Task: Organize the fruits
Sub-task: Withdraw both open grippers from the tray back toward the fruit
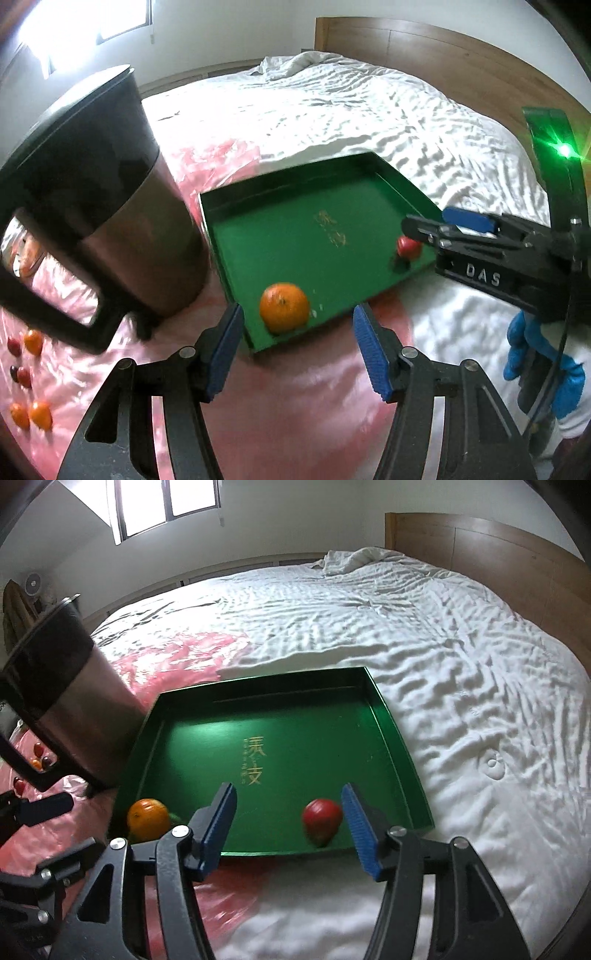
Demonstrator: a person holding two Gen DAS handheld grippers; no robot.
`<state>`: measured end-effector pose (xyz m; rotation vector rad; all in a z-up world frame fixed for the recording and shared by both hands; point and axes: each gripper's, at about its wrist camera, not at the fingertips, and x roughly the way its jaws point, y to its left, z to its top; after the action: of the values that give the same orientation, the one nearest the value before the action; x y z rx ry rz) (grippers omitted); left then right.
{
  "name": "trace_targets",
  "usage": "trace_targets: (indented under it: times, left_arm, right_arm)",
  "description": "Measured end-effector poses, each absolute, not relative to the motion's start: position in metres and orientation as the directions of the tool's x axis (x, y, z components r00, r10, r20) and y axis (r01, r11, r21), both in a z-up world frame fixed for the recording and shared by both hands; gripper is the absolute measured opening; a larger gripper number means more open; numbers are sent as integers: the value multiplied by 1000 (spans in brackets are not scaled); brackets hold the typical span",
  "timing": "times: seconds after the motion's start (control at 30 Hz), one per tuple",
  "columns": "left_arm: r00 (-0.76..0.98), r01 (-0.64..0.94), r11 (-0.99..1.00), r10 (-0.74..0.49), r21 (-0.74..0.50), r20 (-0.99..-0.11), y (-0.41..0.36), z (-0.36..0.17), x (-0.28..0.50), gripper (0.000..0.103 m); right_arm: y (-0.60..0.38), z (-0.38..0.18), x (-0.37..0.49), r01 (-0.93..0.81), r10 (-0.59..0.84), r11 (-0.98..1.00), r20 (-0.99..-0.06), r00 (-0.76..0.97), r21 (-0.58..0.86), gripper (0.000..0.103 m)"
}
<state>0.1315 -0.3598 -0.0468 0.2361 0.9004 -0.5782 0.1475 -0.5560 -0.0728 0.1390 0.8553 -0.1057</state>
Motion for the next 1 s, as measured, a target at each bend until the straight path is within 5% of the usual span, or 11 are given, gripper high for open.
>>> trace_targets:
  times: [1.0]
  left_arm:
    - [585, 404, 914, -290, -37, -758, -161, -23, 51, 60]
  right_arm:
    - [-396, -24, 44, -38, 163, 981, -692, 703, 193, 103]
